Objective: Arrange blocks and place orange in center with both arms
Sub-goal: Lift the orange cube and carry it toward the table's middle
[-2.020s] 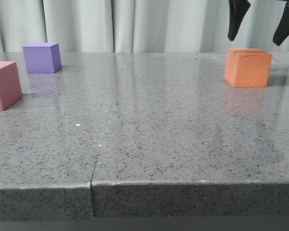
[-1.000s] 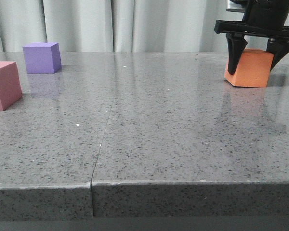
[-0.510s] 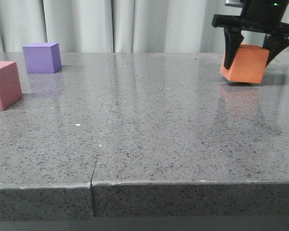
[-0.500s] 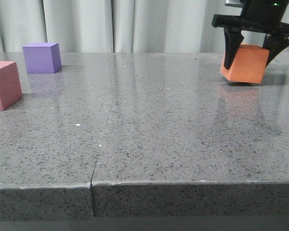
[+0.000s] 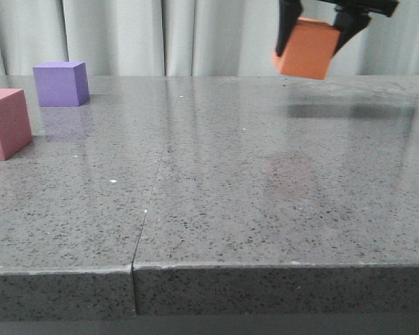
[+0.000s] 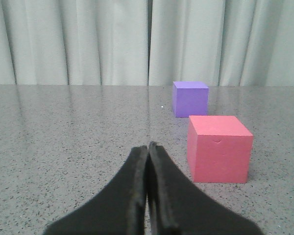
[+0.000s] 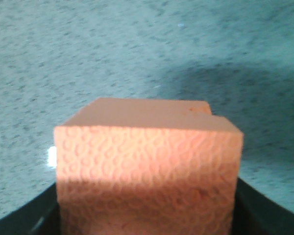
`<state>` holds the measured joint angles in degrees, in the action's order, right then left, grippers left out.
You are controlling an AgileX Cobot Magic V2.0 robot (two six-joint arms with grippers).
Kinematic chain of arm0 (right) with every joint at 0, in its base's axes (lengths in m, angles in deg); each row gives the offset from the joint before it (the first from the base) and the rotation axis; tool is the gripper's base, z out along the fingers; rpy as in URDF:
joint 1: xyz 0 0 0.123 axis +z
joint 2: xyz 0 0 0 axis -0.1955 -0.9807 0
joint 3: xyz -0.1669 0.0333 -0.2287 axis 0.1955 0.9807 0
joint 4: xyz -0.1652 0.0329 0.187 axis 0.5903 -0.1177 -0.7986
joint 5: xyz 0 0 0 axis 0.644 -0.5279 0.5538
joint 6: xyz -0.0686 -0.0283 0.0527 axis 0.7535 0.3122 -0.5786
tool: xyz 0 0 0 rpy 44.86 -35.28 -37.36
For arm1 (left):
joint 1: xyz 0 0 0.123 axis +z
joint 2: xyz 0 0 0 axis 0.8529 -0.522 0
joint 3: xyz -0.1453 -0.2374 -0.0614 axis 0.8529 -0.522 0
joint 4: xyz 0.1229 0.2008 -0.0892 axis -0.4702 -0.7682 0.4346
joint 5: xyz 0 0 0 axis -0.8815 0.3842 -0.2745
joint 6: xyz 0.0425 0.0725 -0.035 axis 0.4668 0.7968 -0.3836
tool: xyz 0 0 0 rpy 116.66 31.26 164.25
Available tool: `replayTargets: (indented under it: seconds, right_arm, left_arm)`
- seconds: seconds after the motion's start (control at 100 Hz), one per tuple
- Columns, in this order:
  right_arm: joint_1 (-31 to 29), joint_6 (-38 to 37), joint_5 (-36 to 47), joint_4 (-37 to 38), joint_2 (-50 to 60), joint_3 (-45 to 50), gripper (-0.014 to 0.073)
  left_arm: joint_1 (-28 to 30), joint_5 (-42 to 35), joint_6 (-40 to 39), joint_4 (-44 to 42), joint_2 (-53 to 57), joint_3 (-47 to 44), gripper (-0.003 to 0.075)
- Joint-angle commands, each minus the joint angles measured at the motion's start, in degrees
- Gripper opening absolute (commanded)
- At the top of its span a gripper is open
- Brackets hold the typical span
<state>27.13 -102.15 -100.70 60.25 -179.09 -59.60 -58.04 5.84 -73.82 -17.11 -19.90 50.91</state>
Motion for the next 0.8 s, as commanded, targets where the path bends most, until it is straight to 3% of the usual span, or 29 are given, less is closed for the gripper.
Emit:
replayTargets:
  seconds: [0.0,0.39,0.79]
  right_arm:
    - [1.9,-1.9,-5.2,-0.7,3.5,-2.0,0.0316]
    - [9.4,-7.6,-5.2,-0.7,3.5,-2.0,0.0316]
    - [9.9,-10.1,-2.8,-1.5,0.1,-2.0,0.0316]
  left_arm:
    - [0.1,-4.6,-0.1,0.3,1.6,-2.3,-0.0020]
    - [0.1,-4.6,-0.1,0.3,1.6,-2.3,-0.0020]
    - [0.1,-4.6,-0.1,0.3,1.6,-2.3,-0.0020]
